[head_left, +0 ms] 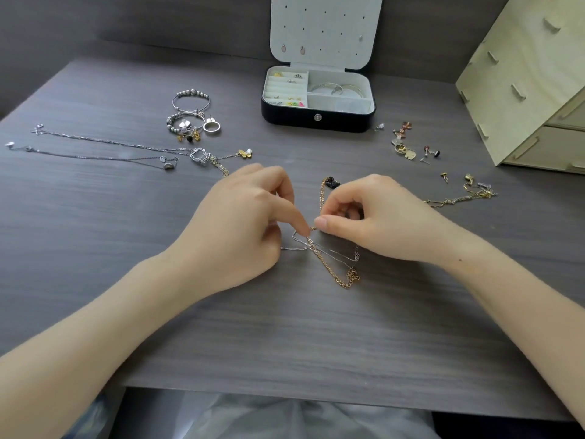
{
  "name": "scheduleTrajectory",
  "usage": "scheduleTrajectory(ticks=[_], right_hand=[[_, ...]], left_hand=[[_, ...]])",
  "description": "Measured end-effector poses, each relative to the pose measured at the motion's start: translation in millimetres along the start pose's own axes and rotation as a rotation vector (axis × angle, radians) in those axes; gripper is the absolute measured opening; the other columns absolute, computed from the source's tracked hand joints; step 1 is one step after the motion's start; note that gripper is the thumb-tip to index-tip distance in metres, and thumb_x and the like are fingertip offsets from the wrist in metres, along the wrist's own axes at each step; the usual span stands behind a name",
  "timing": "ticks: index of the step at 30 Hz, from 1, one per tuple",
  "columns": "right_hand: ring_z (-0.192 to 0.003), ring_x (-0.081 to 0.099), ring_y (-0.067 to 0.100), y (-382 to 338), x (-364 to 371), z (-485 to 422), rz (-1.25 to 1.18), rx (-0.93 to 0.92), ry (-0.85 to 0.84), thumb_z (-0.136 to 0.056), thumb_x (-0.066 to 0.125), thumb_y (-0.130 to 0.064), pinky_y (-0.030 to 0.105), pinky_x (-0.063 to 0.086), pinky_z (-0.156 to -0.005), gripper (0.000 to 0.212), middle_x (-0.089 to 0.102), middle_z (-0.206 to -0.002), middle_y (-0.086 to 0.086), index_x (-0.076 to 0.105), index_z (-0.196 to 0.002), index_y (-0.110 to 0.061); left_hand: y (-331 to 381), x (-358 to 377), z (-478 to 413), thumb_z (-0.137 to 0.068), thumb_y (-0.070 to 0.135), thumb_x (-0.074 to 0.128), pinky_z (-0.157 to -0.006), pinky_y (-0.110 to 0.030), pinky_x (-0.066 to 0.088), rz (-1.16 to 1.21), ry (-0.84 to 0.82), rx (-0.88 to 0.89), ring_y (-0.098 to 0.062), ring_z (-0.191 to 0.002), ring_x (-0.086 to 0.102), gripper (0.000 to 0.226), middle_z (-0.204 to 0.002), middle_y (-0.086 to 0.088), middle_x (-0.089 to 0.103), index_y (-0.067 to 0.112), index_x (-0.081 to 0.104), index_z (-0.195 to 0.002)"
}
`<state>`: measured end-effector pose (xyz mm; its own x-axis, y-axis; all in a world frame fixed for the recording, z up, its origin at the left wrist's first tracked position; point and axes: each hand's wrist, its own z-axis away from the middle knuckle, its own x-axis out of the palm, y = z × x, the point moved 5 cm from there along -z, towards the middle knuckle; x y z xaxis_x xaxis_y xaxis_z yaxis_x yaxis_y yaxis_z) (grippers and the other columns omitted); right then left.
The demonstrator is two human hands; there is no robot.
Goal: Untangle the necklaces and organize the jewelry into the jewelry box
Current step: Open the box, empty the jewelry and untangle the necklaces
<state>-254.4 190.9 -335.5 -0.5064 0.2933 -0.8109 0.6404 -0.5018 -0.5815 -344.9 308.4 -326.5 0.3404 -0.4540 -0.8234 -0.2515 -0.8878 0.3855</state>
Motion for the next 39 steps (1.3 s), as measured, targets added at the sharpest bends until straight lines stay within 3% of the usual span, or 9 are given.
scheduleTrajectory(ticks=[3, 7, 10, 14, 18, 27, 33, 35, 39], right_hand=[[-0.053, 0.048, -0.003, -2, 0, -4, 0.034, 0.032, 0.039, -0.084, 0.065, -0.04, 0.016, 0.029, -0.05, 0.023, 0.05, -0.048, -0.013, 0.061, -0.065, -0.026], [-0.052, 0.048, 0.002, -6, 3, -8, 0.057, 0.069, 0.036, -0.075, 0.069, -0.049, 0.024, 0.037, -0.054, 0.03, 0.053, -0.054, -0.01, 0.067, -0.065, -0.021], [-0.054, 0.05, 0.002, -8, 5, -9, 0.077, 0.081, 0.018, -0.073, 0.074, -0.045, 0.026, 0.044, -0.059, 0.024, 0.058, -0.056, -0.011, 0.067, -0.064, -0.024], [-0.051, 0.05, 0.001, -2, 1, -7, 0.031, 0.092, 0.018, -0.072, 0.077, -0.038, 0.024, 0.042, -0.058, 0.018, 0.061, -0.058, -0.01, 0.068, -0.065, -0.024], [-0.052, 0.05, 0.0, 5, -2, -5, 0.012, 0.096, 0.029, -0.07, 0.078, -0.038, 0.022, 0.038, -0.056, 0.018, 0.061, -0.059, -0.009, 0.069, -0.065, -0.023], [-0.053, 0.049, 0.0, 8, -4, 0, 0.022, 0.107, 0.04, -0.072, 0.076, -0.04, 0.023, 0.037, -0.055, 0.019, 0.058, -0.055, -0.012, 0.067, -0.062, -0.026], [-0.054, 0.049, -0.003, 8, -4, 3, 0.046, 0.097, 0.032, -0.075, 0.075, -0.037, 0.019, 0.033, -0.053, 0.017, 0.054, -0.05, -0.016, 0.065, -0.063, -0.029], [-0.056, 0.049, -0.007, 7, -5, 5, 0.089, 0.081, 0.02, -0.079, 0.071, -0.036, 0.014, 0.031, -0.051, 0.016, 0.053, -0.05, -0.024, 0.064, -0.066, -0.03], [-0.055, 0.043, -0.003, 6, -7, 6, 0.165, 0.051, 0.028, -0.089, 0.06, -0.03, 0.011, 0.029, -0.053, 0.012, 0.045, -0.054, -0.019, 0.069, -0.085, -0.025]], left_hand=[[2, 4, 5, -0.063, 0.007, 0.027, -0.057, -0.028, 0.032, -0.031, -0.048, 0.052, -0.016, -0.065, 0.037, 0.055, -0.075, 0.005, 0.052, 0.031, 0.076, -0.076], [-1, 7, 14, -0.067, 0.009, 0.028, -0.058, -0.027, 0.03, -0.036, -0.088, 0.081, -0.013, -0.066, 0.035, 0.055, -0.074, 0.003, 0.055, 0.03, 0.077, -0.082], [-3, 8, 14, -0.068, 0.009, 0.027, -0.059, -0.024, 0.029, -0.016, -0.091, 0.07, -0.01, -0.067, 0.033, 0.056, -0.075, 0.004, 0.055, 0.031, 0.076, -0.083], [-4, 8, 13, -0.066, -0.004, 0.037, -0.057, -0.016, 0.024, 0.015, -0.108, 0.048, -0.009, -0.067, 0.032, 0.056, -0.074, 0.005, 0.055, 0.032, 0.076, -0.082], [-5, 7, 12, -0.059, -0.008, 0.048, -0.057, -0.017, 0.023, 0.023, -0.121, 0.027, -0.011, -0.067, 0.036, 0.054, -0.074, 0.006, 0.055, 0.033, 0.076, -0.08], [-5, 5, 9, -0.055, -0.006, 0.039, -0.06, -0.021, 0.032, 0.103, -0.11, -0.028, -0.011, -0.068, 0.041, 0.055, -0.075, 0.009, 0.053, 0.032, 0.075, -0.074], [-9, 0, 0, -0.066, 0.012, 0.044, -0.067, -0.027, 0.04, 0.155, -0.053, -0.247, -0.007, -0.072, 0.05, 0.031, -0.077, 0.013, 0.055, 0.029, 0.07, -0.071], [-6, 3, -7, -0.069, 0.021, 0.05, -0.068, -0.026, 0.04, 0.124, -0.101, -0.291, -0.005, -0.07, 0.051, 0.02, -0.076, 0.012, 0.057, 0.032, 0.067, -0.068], [-6, 14, -22, -0.077, 0.018, 0.062, -0.066, -0.026, 0.041, 0.048, -0.259, -0.326, -0.007, -0.068, 0.052, 0.012, -0.074, 0.009, 0.06, 0.026, 0.069, -0.07]])
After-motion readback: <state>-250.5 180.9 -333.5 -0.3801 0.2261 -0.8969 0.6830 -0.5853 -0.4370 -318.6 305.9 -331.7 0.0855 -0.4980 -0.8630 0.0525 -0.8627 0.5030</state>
